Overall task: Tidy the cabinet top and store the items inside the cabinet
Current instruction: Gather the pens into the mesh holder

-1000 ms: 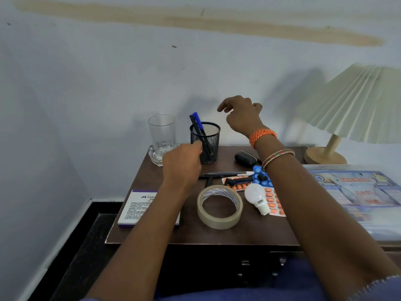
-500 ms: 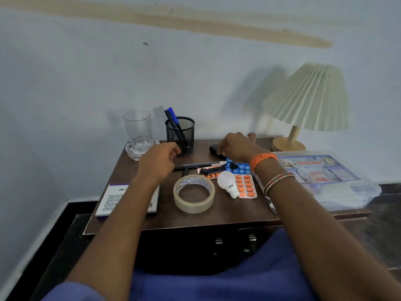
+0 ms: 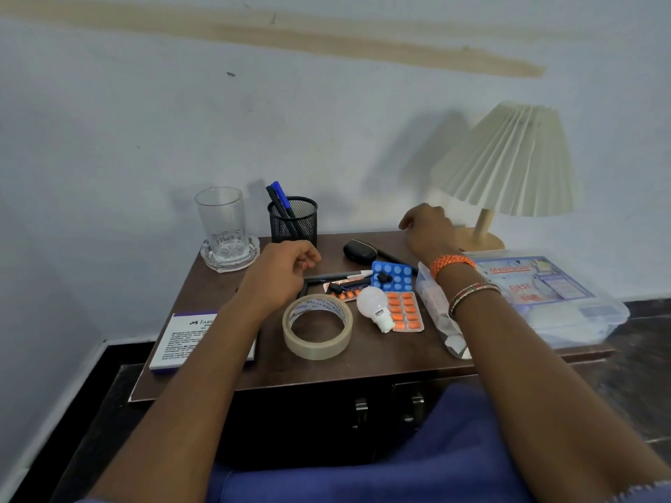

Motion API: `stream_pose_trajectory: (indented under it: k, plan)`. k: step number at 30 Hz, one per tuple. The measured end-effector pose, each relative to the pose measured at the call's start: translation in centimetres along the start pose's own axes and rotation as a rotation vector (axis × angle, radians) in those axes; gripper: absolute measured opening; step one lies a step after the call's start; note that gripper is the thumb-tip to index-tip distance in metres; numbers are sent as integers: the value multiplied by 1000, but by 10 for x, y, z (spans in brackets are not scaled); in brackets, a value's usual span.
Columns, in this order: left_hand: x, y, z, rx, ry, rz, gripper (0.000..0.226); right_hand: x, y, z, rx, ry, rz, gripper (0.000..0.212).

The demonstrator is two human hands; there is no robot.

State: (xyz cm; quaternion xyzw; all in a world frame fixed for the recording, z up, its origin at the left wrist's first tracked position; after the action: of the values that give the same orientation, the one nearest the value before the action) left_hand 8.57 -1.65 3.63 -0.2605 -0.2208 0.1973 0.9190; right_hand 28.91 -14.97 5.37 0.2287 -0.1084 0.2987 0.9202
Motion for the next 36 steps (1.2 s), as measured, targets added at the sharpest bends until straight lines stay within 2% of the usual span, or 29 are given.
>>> stream_pose_trajectory:
  k: [2,6,11,14,17,20,23,28,30,32,34,36]
  plan:
    - [1,1,-1,9,16,-5,34,-2,4,-7,-11,121,-18,22]
    - [1,3,0,7,3,-9,33,-4,11,-19,-152,297,-17,28]
    - [-2,6,3,5,-3,-22,32,1,17,-25,-309,291,-31,32]
    - [-3,8,3,15,-1,-18,33,1,17,-22,-312,235,-74,30]
    - [-4,6,4,6,-27,-27,32,4,16,-16,-96,45,-95,22]
    - [-5,3,5,-27,-81,-58,30,6,21,-4,444,-81,-83,14]
    - [-5,-3,5,-36,-149,-79,37,1,39,15,773,42,-61,19]
    - [-10,-16,11,102,-316,-63,69,-11,70,33,971,406,-65,28]
    - [-12,-20,14,94,-367,-56,74,-15,76,34,1032,450,-57,26]
    - [-13,-21,14,-121,-355,40,66,-20,80,32,1155,448,-71,24]
    - [-16,-26,14,-564,-261,243,43,-25,87,28,1279,500,-96,22]
    - [-16,-29,11,-950,-183,392,31,-32,94,24,1308,623,-84,14]
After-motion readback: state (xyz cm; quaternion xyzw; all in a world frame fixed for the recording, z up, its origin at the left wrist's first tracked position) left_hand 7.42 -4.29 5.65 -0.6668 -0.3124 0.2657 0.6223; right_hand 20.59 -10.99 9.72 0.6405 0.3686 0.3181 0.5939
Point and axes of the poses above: each hand's wrist, its own x-axis towards the middle knuckle, its own z-axis out of the back of the hand, y = z × x, the point moved 1 cm from there along x, towards the middle knuckle, and after that the axes turned 1 degree about z, right-handed, at the moved point
